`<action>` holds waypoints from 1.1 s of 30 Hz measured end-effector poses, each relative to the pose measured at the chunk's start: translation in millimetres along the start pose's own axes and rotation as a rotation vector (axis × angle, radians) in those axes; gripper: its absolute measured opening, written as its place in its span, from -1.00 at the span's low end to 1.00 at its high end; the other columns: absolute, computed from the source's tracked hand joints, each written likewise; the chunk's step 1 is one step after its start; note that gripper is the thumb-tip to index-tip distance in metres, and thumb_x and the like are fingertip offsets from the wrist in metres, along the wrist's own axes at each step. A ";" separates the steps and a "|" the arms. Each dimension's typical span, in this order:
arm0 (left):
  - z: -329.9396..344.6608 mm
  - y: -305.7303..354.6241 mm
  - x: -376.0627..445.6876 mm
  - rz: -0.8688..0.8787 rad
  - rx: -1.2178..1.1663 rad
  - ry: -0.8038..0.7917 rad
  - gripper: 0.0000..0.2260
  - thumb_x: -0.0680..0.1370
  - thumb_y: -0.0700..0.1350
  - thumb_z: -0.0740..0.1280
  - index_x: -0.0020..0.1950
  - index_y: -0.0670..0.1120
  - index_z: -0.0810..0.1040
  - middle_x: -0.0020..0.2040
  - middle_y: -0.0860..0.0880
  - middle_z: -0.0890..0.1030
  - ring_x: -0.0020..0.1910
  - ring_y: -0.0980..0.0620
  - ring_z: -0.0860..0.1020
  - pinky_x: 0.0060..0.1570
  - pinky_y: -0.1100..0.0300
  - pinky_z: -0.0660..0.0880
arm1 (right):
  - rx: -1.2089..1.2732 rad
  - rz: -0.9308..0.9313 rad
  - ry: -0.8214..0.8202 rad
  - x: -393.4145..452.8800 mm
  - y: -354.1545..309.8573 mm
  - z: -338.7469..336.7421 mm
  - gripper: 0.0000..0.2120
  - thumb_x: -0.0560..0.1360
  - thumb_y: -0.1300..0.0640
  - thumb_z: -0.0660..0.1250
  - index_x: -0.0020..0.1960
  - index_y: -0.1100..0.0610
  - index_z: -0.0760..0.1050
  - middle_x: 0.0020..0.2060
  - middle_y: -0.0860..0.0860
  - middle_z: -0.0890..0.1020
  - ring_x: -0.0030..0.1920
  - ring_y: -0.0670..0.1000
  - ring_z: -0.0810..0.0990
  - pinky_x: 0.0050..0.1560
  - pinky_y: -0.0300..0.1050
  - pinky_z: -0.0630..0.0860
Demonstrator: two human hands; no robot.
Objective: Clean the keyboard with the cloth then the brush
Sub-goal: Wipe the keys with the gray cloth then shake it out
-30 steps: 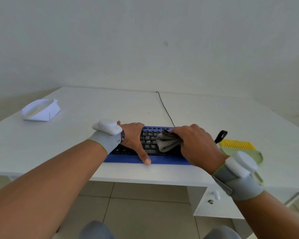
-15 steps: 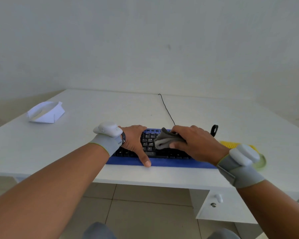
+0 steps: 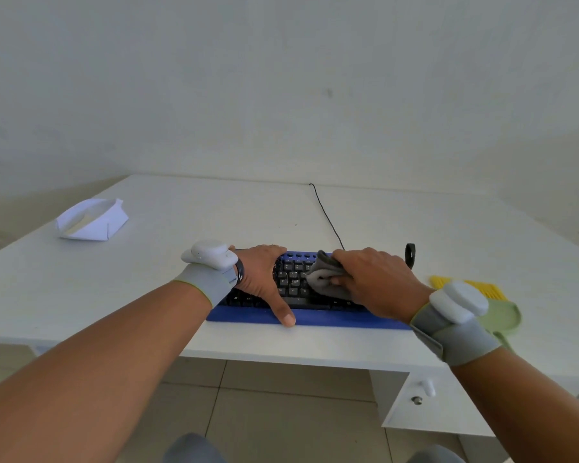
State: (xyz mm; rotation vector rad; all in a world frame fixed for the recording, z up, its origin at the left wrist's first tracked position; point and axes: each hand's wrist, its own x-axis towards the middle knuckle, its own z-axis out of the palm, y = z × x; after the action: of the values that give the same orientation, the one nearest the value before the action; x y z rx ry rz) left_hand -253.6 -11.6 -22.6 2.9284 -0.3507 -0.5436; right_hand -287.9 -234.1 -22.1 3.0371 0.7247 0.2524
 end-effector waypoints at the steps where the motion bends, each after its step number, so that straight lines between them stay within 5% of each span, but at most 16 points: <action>1: 0.1 -0.6 0.1 -0.002 0.003 -0.003 0.27 0.12 0.40 0.56 0.62 0.07 -0.09 0.62 0.06 0.04 0.58 -0.03 0.10 0.52 -0.20 -0.01 | -0.012 0.026 0.006 1.4 3.0 -1.4 -0.84 0.60 -0.07 0.15 -0.03 0.01 0.29 -0.11 0.00 0.51 -0.20 0.11 0.43 -0.21 -0.02 0.38; 6: -0.2 -1.2 0.6 -0.009 -0.004 -0.006 0.28 0.12 0.41 0.55 0.62 0.05 -0.08 0.61 0.03 0.10 0.57 -0.06 0.14 0.52 -0.22 0.00 | -0.065 0.141 -0.076 10.3 16.4 -19.1 -0.89 0.58 0.03 0.18 -0.02 0.06 0.32 -0.17 0.01 0.37 -0.20 0.11 0.40 -0.20 -0.02 0.32; 13: -4.1 -8.2 -3.2 -0.006 0.022 -0.014 0.29 0.07 0.39 0.58 0.60 0.04 -0.05 0.59 0.02 0.16 0.55 -0.07 0.18 0.51 -0.25 -0.04 | 0.146 -0.028 0.085 25.4 -17.0 -25.4 -0.89 0.57 0.04 0.20 -0.07 0.07 0.37 -0.23 0.01 0.49 -0.22 0.12 0.51 -0.27 -0.05 0.36; 20: -6.3 -5.5 -8.3 -0.037 0.009 -0.011 0.22 0.12 0.32 0.61 0.58 -0.04 0.04 0.54 0.00 0.26 0.50 -0.08 0.27 0.48 -0.11 0.11 | 0.107 -0.049 -0.019 16.1 -12.2 -4.3 -0.91 0.56 0.01 0.23 -0.04 0.02 0.42 -0.15 0.02 0.54 -0.13 0.16 0.53 -0.21 -0.02 0.39; 27: -1.6 -13.5 -7.3 -0.019 -0.063 -0.005 0.27 0.11 0.31 0.62 0.61 0.01 -0.05 0.59 0.02 0.14 0.54 -0.06 0.19 0.49 -0.05 0.12 | 0.023 0.072 -0.121 -4.8 12.2 -20.4 -0.88 0.56 -0.04 0.22 0.04 -0.04 0.45 -0.12 0.00 0.48 -0.07 0.14 0.54 -0.14 -0.03 0.39; 33: -5.0 -21.0 -9.7 -0.006 -0.050 0.014 0.34 0.09 0.31 0.62 0.61 0.07 -0.19 0.62 0.01 0.07 0.57 -0.08 0.12 0.52 -0.18 0.07 | 0.090 -0.072 0.128 9.7 -12.8 -30.7 -0.92 0.58 0.04 0.17 -0.08 0.01 0.36 -0.18 -0.01 0.56 -0.20 0.10 0.53 -0.27 -0.05 0.38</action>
State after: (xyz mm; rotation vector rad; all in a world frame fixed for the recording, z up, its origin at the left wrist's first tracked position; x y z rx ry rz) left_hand -256.4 11.5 -18.5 2.8846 -0.3226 -0.5250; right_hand -289.9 -219.2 9.2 3.0942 0.8740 0.4273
